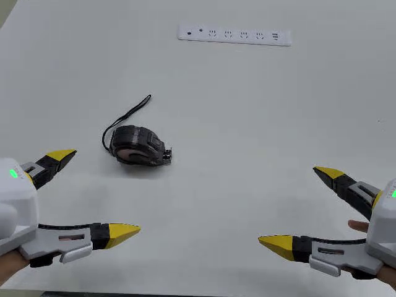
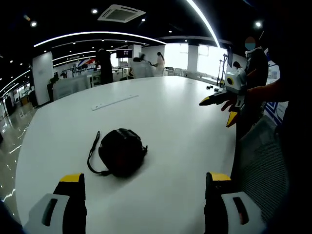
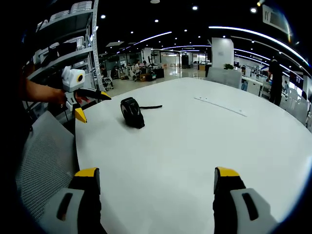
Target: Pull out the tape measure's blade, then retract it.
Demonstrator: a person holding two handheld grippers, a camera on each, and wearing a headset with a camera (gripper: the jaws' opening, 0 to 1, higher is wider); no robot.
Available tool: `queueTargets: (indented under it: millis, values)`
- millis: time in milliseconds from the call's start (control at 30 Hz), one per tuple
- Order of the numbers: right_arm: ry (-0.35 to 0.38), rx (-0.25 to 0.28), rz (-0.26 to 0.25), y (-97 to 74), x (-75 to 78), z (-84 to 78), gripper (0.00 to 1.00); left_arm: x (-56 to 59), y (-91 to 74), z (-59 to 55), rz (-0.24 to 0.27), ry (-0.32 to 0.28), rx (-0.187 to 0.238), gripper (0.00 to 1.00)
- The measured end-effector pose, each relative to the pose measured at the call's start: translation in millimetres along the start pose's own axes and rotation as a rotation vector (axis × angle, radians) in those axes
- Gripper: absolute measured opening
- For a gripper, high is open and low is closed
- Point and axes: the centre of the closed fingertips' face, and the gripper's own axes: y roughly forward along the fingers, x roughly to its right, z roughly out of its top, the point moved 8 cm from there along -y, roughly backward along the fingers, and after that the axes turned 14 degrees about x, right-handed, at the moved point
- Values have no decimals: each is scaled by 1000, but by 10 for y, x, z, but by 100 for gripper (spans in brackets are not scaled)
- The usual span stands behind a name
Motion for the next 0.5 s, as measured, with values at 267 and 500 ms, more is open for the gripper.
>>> queueTargets:
  millis: [267,500]
  values:
    - [-10,-15,30,33,42,38,98,-44,54,35,-38,25,-24,100]
    - [-22,-32,64,90,77,65,95,-82,111,61,-81,43,-48,99]
